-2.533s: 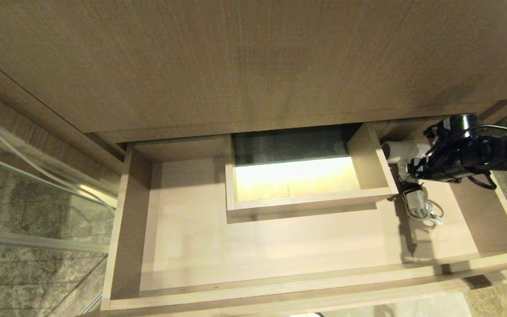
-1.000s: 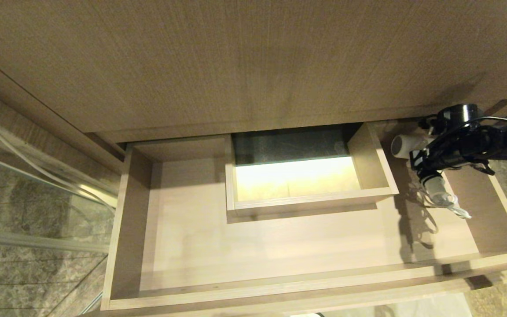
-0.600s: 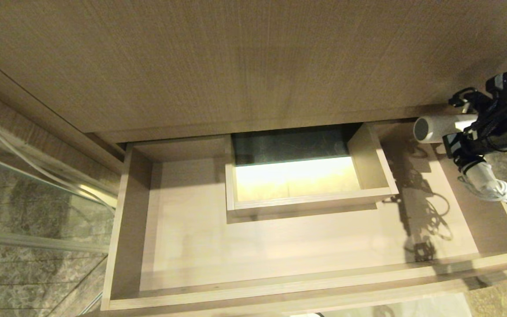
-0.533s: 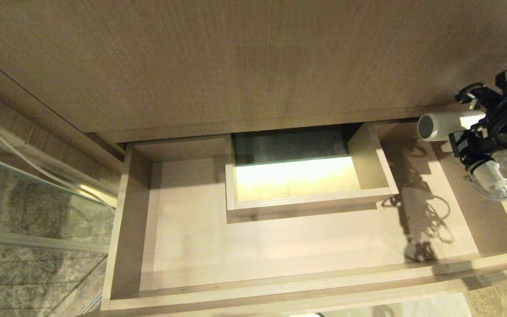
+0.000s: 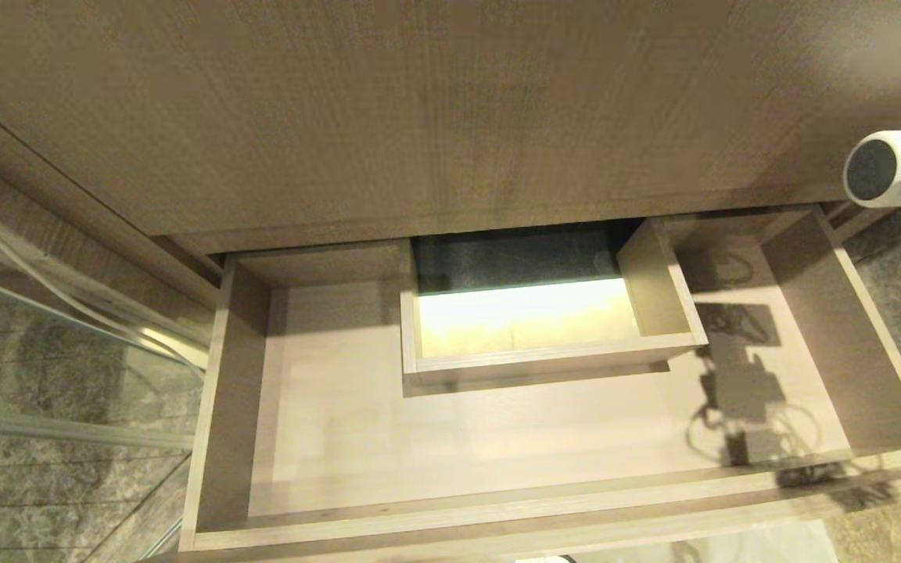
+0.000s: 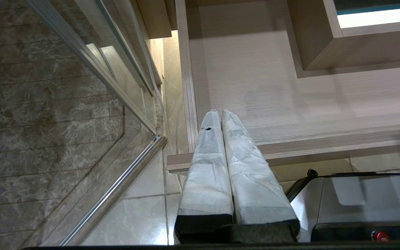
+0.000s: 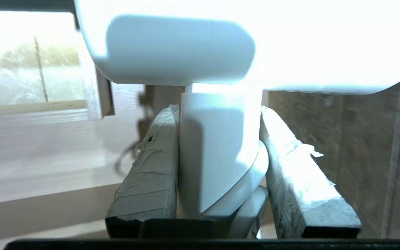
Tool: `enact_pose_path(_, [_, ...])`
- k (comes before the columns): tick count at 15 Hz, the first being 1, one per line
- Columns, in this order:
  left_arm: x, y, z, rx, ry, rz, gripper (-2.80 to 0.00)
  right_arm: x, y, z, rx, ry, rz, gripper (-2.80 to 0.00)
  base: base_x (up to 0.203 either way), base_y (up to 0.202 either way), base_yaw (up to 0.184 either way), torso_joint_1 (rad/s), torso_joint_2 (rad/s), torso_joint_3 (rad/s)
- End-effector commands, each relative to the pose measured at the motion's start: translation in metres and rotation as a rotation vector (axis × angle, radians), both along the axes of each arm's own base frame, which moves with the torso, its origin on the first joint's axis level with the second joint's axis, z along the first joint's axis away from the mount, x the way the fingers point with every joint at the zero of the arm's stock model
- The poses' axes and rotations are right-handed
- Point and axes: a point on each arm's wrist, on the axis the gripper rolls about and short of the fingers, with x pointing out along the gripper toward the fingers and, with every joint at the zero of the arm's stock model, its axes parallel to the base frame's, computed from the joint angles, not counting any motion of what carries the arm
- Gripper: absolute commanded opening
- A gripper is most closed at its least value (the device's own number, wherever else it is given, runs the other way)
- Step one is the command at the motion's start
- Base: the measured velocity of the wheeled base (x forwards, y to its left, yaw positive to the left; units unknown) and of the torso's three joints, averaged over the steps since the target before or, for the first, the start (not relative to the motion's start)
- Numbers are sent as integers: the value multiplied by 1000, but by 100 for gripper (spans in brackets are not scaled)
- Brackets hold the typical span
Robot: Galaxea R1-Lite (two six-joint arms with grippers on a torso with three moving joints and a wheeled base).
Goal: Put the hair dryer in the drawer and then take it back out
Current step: Place it on the countertop
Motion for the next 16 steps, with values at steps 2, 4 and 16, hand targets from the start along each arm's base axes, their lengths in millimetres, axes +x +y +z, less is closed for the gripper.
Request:
enact_pose_path(2, [0, 0, 0, 0, 0, 0, -280, -65, 13, 20, -29, -142, 1, -280, 0, 0, 0, 0, 0, 0])
enact_pose_path(4, [0, 0, 0, 0, 1, 0, -280, -90, 18, 21, -44, -186, 3, -280, 0, 0, 0, 0, 0, 0])
enact_pose_path(16, [0, 0, 0, 0, 1, 0, -280, -130, 25, 14, -78, -250, 8, -280, 0, 0, 0, 239, -436, -178])
